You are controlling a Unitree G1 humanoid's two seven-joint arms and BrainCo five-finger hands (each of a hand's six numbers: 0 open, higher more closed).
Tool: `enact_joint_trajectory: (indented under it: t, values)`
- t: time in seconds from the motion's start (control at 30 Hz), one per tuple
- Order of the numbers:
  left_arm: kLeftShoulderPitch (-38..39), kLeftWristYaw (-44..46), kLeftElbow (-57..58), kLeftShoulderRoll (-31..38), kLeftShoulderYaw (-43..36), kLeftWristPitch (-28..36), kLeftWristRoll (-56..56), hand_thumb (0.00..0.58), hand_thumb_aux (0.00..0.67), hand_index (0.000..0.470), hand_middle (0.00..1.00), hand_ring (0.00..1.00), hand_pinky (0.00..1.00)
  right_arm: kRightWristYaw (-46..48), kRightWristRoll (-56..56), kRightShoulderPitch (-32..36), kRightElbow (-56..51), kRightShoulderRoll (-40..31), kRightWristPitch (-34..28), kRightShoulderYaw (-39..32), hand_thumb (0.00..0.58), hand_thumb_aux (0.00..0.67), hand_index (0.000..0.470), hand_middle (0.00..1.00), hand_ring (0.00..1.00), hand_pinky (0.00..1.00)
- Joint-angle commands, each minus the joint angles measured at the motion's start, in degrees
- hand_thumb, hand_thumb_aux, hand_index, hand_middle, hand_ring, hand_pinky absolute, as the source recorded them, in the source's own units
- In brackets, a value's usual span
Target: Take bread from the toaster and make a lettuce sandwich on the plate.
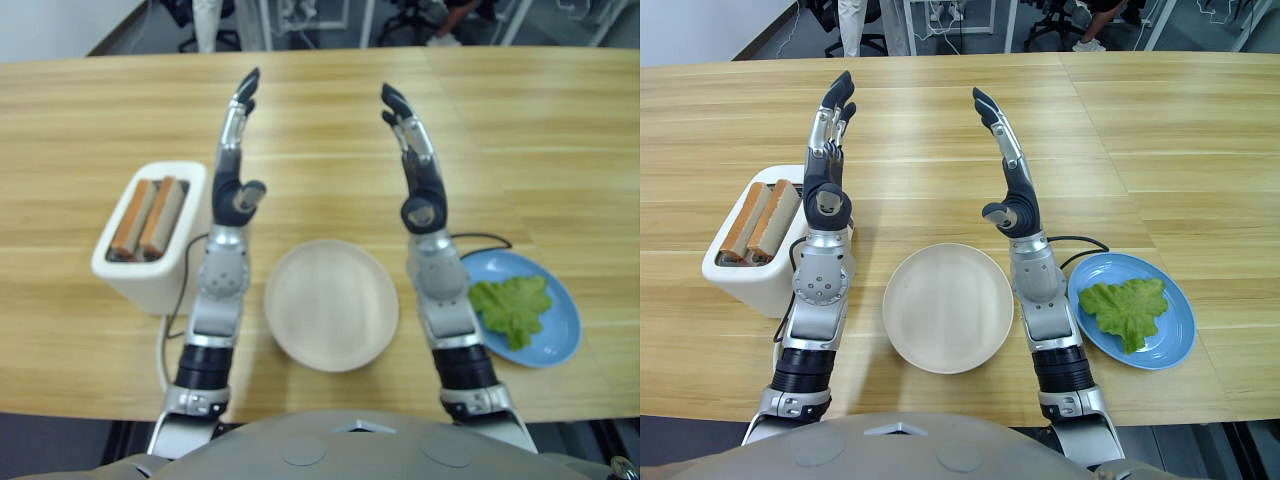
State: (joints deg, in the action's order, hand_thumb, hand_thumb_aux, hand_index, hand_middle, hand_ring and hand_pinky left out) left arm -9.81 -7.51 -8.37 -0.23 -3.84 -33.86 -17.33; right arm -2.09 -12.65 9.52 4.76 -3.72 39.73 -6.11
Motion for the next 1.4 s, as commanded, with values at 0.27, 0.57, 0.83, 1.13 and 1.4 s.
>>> enact_joint_trajectory:
  t: [0.27, 0.57, 0.83, 1.13, 1.4]
  values:
    - [0.2, 1.2, 0.9, 1.0, -1.0, 0.9, 1.1, 0.0, 0.0, 0.0, 0.0, 0.0, 0.0, 1.1, 0.6, -0.5, 0.4, -0.3, 0.1, -0.7, 0.0, 0.0, 0.0, 0.0, 0.0, 0.0]
    - [-0.2, 2.1, -1.4, 3.2, 0.5, 2.5, -0.3, 0.0, 0.0, 0.0, 0.0, 0.0, 0.0, 0.9, -0.6, -0.8, 0.4, -1.3, 0.5, 0.0, 0.0, 0.0, 0.0, 0.0, 0.0, 0.0]
    - [0.5, 10.0, -9.7, 19.6, 10.6, 9.8, -1.2, 0.0, 0.0, 0.0, 0.0, 0.0, 0.0, -0.6, 0.7, -2.1, 1.2, -4.3, 0.1, 5.8, 0.0, 0.0, 0.0, 0.0, 0.0, 0.0]
    - [4.0, 16.2, -12.4, 32.4, 19.7, 11.7, 1.7, 0.0, 0.0, 0.0, 0.0, 0.0, 0.0, -1.2, 0.8, -2.7, 2.6, -4.4, 0.7, 7.7, 0.0, 0.0, 0.0, 0.0, 0.0, 0.0]
    - [9.3, 15.5, -3.5, 46.3, 28.0, 8.2, -10.2, 0.0, 0.0, 0.0, 0.0, 0.0, 0.0, -0.9, 0.7, -2.2, 2.3, -5.7, 0.8, 8.7, 0.0, 0.0, 0.0, 0.0, 0.0, 0.0]
